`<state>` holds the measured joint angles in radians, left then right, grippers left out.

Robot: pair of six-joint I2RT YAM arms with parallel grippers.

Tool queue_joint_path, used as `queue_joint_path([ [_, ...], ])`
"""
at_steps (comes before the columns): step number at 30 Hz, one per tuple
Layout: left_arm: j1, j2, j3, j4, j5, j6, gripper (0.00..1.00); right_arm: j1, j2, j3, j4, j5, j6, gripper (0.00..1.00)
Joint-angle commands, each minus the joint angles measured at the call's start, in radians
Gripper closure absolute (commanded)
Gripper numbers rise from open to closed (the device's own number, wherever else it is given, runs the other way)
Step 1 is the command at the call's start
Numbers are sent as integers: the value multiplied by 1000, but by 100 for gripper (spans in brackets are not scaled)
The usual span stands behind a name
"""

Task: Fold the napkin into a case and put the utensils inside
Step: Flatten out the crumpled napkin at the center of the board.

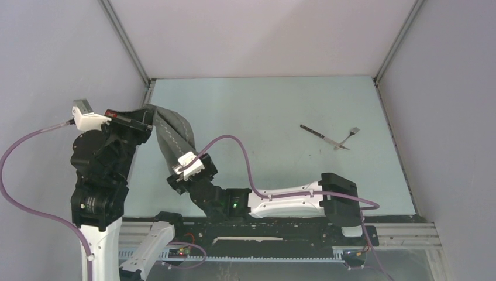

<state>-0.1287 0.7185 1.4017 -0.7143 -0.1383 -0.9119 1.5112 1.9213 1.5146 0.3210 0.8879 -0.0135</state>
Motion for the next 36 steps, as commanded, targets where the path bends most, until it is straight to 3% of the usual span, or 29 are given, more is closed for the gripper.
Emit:
queue_joint_path([
  [1,-3,-15,68,11,-23,42,100,-16,18,22,40,25,-31,6],
  [5,-3,-19,94,6,-10,55,100,-53,46,16,71,52,-61,5],
  [7,-3,-21,110,-11,-17,71,100,-75,25,-2,32,29,-24,13],
  [8,-3,-22,119,-19,-27,79,100,-84,13,-16,19,28,-2,22],
  [10,-3,-29,134,-29,-54,104,100,-85,-17,-52,38,51,-11,52],
  [13,-3,-39,165,-34,-121,168,100,-35,-82,-85,80,75,-135,77],
  [15,-3,-38,216,-39,-137,235,100,6,-142,-57,-42,44,-169,99],
  [22,-3,-160,390,64,-30,416,100,145,-394,114,-468,-34,-193,100],
  [28,-3,-192,467,74,65,444,100,211,-426,348,-747,-57,-161,100],
  [31,-2,-186,373,119,28,419,100,137,-448,341,-781,-92,-102,100],
  [36,-2,-142,65,273,-169,402,100,-192,-504,213,-783,-383,85,100],
])
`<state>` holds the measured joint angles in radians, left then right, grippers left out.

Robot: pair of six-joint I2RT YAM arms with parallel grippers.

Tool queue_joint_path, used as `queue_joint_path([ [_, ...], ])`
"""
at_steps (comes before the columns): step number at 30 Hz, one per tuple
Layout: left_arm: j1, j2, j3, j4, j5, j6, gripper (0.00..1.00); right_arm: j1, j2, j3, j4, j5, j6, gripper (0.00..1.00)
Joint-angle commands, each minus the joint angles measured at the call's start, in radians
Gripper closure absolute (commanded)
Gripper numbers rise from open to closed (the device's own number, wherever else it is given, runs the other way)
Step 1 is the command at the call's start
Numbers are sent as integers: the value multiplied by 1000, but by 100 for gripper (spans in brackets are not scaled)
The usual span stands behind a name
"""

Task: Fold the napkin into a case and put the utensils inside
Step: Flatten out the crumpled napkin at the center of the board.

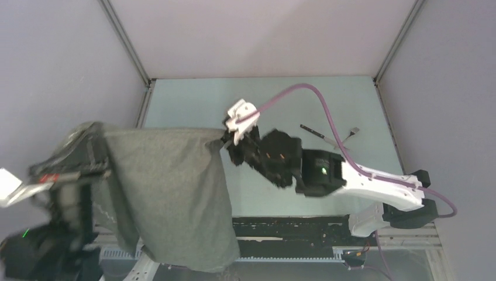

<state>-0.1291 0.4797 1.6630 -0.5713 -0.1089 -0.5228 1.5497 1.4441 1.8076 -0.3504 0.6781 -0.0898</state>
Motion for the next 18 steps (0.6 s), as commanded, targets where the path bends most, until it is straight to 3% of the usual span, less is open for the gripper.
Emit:
queue_joint_path([
  [1,-1,129,-260,174,-229,15,100,-304,-22,-102,-108,-221,187,100],
  [5,1,377,-408,286,-324,-49,94,-586,81,-178,-42,-420,245,100],
  [7,7,528,-474,379,-360,-38,91,-729,193,-170,-9,-499,241,100],
  [9,55,702,-466,371,-373,-119,85,-831,349,-115,4,-596,219,99],
  [10,83,796,-454,390,-344,-126,79,-869,436,-54,-24,-628,208,88],
  [11,115,910,-407,363,-308,-153,58,-909,535,62,-61,-660,190,72],
  [12,160,1035,-325,303,-263,-154,43,-941,634,158,-102,-681,184,51],
  [13,190,1159,-198,222,-221,-119,33,-971,726,265,-155,-642,183,37],
  [14,202,1299,-45,87,-261,-87,28,-1002,833,420,-252,-609,181,34],
  [16,216,1555,390,-294,-252,-25,27,-1048,1023,754,-508,-437,204,29],
  [17,207,1620,513,-410,-233,23,27,-1068,1082,879,-649,-413,218,27],
  [18,180,1610,514,-419,-218,70,26,-1087,1101,921,-705,-444,236,26],
])
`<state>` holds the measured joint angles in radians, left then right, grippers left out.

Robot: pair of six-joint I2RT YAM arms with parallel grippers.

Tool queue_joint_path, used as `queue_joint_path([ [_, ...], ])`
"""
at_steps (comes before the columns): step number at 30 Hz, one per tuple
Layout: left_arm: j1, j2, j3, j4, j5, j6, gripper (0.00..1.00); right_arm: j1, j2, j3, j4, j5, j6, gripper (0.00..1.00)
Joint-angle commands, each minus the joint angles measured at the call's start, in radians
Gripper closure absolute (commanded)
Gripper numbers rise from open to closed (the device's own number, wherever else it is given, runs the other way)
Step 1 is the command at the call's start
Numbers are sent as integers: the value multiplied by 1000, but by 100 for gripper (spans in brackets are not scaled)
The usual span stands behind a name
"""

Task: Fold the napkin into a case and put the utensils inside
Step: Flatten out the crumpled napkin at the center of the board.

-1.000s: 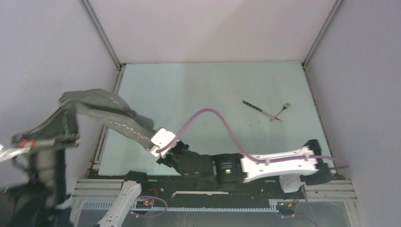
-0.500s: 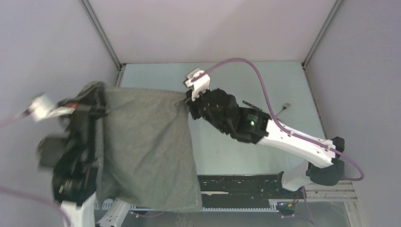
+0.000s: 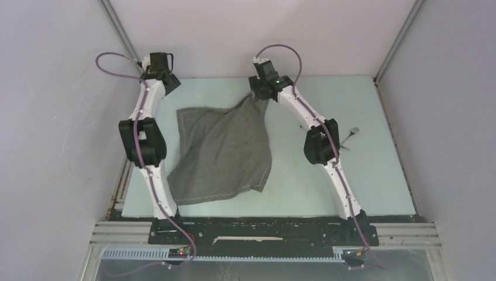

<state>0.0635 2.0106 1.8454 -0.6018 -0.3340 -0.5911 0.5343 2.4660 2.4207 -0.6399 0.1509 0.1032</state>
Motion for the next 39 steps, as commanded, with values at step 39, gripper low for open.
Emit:
queue_joint_path([
  [39,162,210,-306,551,597,-403,15,317,-950,-1552,434,-356,481,0],
])
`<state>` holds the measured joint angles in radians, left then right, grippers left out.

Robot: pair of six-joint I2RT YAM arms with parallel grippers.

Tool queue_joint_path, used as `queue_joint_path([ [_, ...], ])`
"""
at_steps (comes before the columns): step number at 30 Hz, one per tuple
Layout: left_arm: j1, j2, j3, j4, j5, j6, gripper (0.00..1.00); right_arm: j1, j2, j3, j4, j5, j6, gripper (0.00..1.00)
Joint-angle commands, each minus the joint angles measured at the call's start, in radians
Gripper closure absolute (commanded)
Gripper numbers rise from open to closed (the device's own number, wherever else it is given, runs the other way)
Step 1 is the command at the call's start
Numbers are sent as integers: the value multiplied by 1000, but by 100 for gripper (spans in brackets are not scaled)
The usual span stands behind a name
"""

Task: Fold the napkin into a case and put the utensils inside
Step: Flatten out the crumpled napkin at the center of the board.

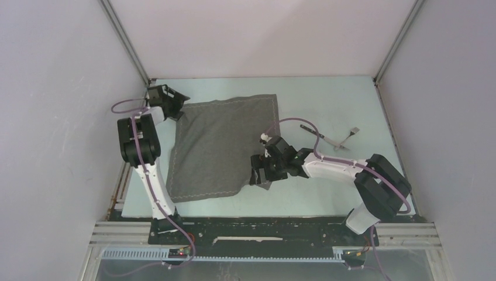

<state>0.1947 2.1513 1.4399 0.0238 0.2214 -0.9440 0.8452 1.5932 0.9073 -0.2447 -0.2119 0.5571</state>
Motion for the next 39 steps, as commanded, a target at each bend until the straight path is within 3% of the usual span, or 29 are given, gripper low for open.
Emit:
queue_joint_path([
  [1,39,85,125,-86,42,-56,15,6,-92,-52,40,13,28,0],
  [3,45,112,182,-103,48,-32,14,3,-104,-69,57,15,23,0],
  [11,45,247,700,-500,9,184,6,7,-31,-68,164,-48,92,1],
  [13,42,230,762,-557,26,184,6,20,-21,-69,159,-28,99,2],
  [16,17,95,650,-537,44,182,6,17,9,-70,117,-9,132,11],
  [18,-16,-27,520,-508,70,187,5,20,10,-77,90,19,151,11],
  [21,-86,-250,268,-429,99,189,5,1,12,-94,61,28,176,10],
  [24,-154,-490,-57,-231,159,114,4,-16,-8,-119,2,58,202,9],
  [27,-200,-692,-288,-118,208,81,4,-51,-111,-193,-65,65,228,8],
  [30,-235,-872,-379,-277,170,202,4,-60,-265,-247,-202,139,217,8],
  [35,-238,-1061,-475,-473,-66,357,0,-50,-423,-170,-416,233,109,7],
  [39,-230,-1033,-491,-441,-74,307,1,-73,-407,-131,-226,85,98,5],
])
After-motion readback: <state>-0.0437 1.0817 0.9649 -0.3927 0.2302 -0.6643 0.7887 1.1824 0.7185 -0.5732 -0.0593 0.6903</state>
